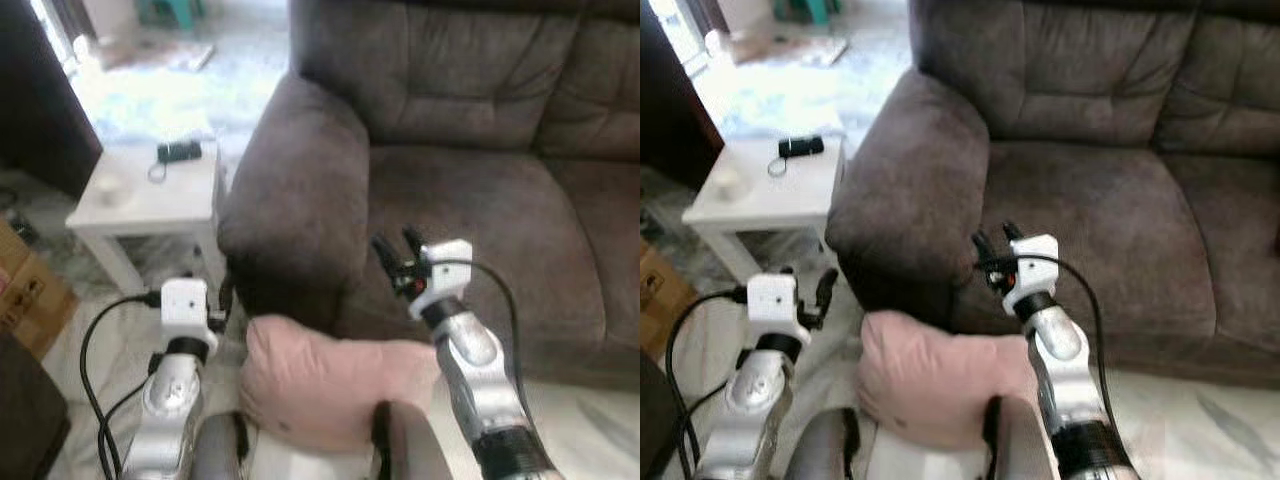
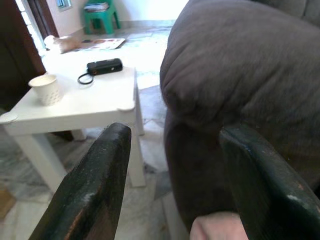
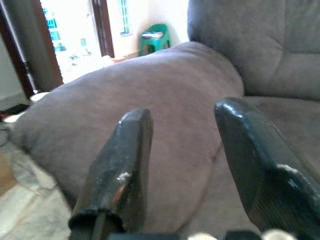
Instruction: Move the pillow to the sofa from floor
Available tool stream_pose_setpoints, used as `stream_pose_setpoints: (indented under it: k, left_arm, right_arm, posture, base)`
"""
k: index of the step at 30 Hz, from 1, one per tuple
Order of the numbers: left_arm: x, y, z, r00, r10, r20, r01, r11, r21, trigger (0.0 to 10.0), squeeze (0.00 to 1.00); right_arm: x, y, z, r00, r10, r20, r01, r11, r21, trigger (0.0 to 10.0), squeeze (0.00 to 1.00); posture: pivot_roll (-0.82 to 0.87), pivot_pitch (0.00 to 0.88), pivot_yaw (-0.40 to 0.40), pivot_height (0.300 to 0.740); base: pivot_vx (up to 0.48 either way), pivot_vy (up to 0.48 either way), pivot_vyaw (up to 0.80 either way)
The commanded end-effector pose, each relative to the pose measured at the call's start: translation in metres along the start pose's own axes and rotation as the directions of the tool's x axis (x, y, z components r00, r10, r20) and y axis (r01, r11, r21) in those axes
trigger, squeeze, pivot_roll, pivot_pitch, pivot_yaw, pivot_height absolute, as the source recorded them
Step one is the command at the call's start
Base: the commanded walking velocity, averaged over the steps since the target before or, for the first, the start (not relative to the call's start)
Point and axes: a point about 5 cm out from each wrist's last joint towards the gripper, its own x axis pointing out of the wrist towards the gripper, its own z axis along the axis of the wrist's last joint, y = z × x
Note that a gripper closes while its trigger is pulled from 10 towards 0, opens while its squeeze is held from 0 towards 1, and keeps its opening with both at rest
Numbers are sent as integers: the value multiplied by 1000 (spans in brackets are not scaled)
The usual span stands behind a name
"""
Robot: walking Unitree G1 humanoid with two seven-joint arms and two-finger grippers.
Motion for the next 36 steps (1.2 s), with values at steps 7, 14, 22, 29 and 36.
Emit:
stream_pose_setpoints:
  k: [7, 14, 22, 29, 36]
  left_arm:
    - [-1, -2, -2, 1000, -12, -9, 12, 1000, -5, 10000, 0]
    - [-1, -3, -2, 1000, -23, -9, 23, 1000, -8, 10000, 0]
    - [-1, -3, -2, 1000, -29, -9, 28, 1000, -9, 10000, 0]
    - [-1, -3, -2, 999, -32, -8, 32, 999, -4, 10000, 0]
    - [-1, -3, -1, 999, -31, -6, 31, 1000, 1, 10000, 0]
  right_arm:
    - [-2, -2, -3, 1000, -7, -16, 7, 1000, 3, 10000, 0]
    - [-1, -4, -3, 999, -26, -20, 26, 999, 20, 10000, 0]
    - [-1, -4, -4, 999, -25, -23, 25, 1000, 15, 10000, 0]
    - [0, -4, -3, 999, -31, -20, 31, 999, 14, 10000, 0]
    - [1, -3, -3, 999, -29, -21, 30, 999, 13, 10000, 0]
  posture:
    - [50, 85, -32, 539]
    - [50, 86, -31, 539]
    - [52, 87, -31, 539]
    - [52, 87, -31, 539]
    - [54, 87, -31, 539]
  base:
    - [0, 0, 0]
    - [0, 0, 0]
    - [0, 0, -331]
    - [0, 0, 0]
    - [71, 0, 0]
